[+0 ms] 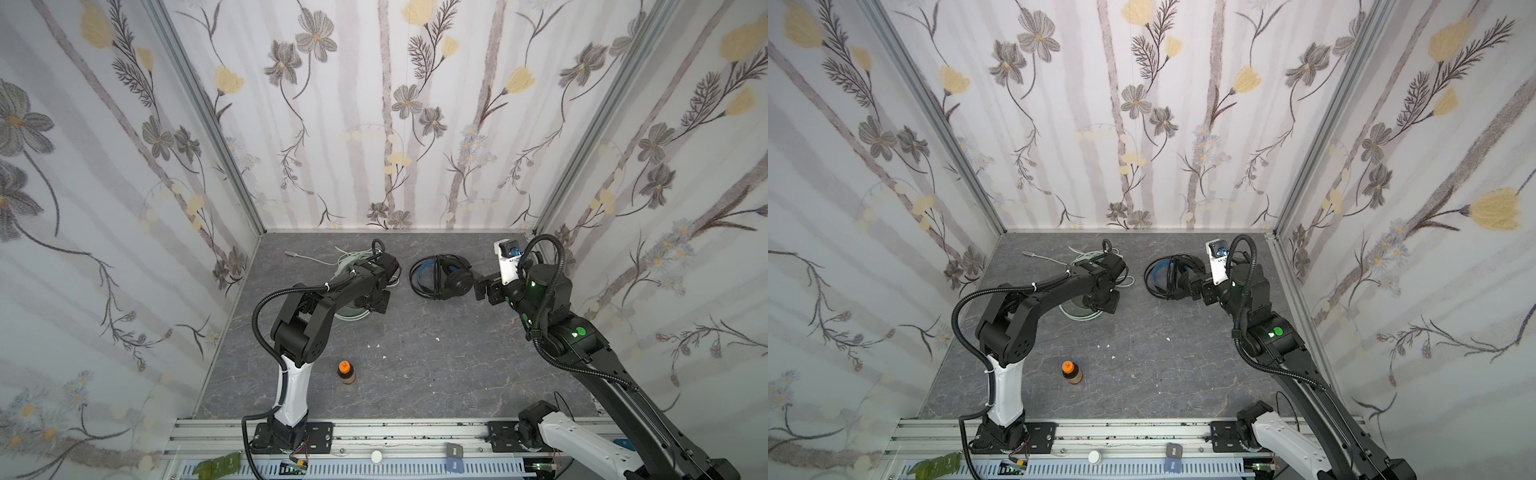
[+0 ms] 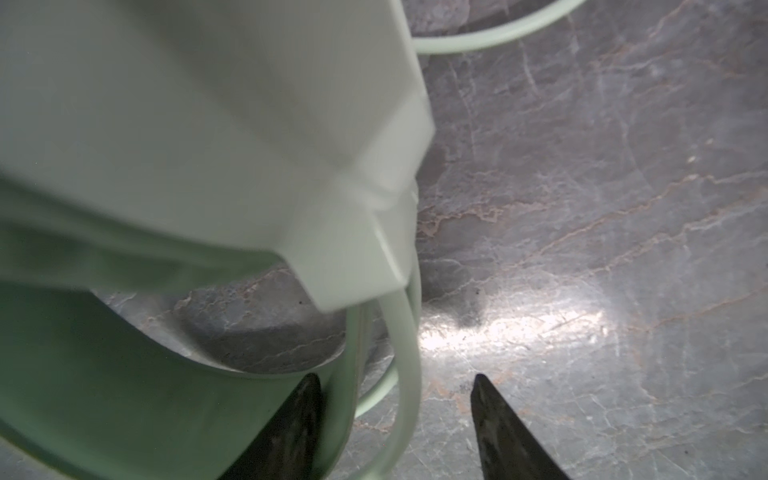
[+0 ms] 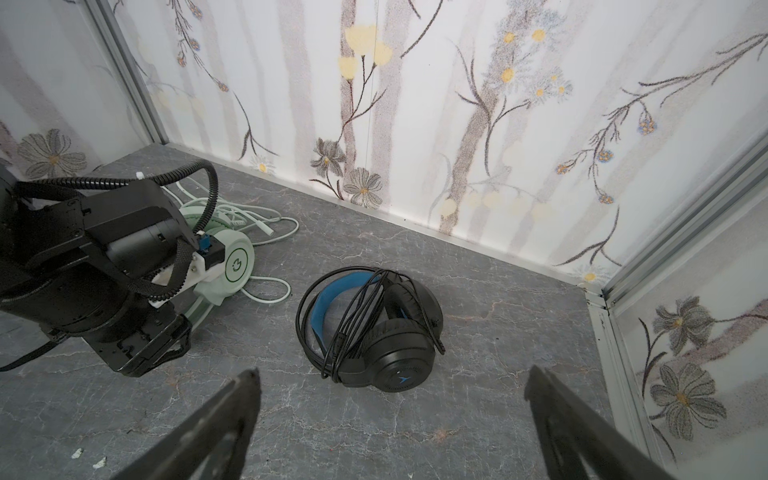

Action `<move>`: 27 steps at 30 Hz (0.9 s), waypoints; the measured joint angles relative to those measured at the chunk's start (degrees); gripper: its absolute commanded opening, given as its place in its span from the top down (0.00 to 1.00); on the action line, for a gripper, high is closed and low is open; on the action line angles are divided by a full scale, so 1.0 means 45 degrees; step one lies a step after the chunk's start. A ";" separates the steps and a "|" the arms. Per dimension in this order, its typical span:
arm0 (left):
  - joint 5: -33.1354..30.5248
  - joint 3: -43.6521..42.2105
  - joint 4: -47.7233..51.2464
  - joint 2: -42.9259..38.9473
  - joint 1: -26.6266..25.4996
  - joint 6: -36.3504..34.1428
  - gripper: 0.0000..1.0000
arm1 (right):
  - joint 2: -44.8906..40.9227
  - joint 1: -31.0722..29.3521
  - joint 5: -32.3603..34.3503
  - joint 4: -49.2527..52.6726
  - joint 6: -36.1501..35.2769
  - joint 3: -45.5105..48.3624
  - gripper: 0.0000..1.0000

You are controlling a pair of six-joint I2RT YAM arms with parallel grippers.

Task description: Wrap the headphones

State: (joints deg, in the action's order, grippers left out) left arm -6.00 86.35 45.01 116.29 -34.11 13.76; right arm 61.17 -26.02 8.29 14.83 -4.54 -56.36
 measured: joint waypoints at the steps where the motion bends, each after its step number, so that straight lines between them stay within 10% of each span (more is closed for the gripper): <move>1: 0.0024 -0.0024 -0.0019 0.0005 -0.0117 0.0044 0.47 | 0.0005 0.0000 0.0000 0.0000 0.0000 0.0000 0.00; 12: 0.0389 -0.0175 0.0015 -0.0374 -0.1355 0.1001 0.56 | 0.0044 0.0000 0.0005 -0.0005 -0.0005 0.0000 0.00; 27: 0.0840 0.0165 0.0835 -0.1103 -0.2380 0.1209 0.37 | -0.0087 0.0000 -0.0005 -0.0097 -0.0015 0.0214 0.00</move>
State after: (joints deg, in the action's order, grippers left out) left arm -2.22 87.09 48.77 111.33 -44.82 19.20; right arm 60.77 -26.02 8.27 14.39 -4.60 -55.40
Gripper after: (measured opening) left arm 0.623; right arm 0.996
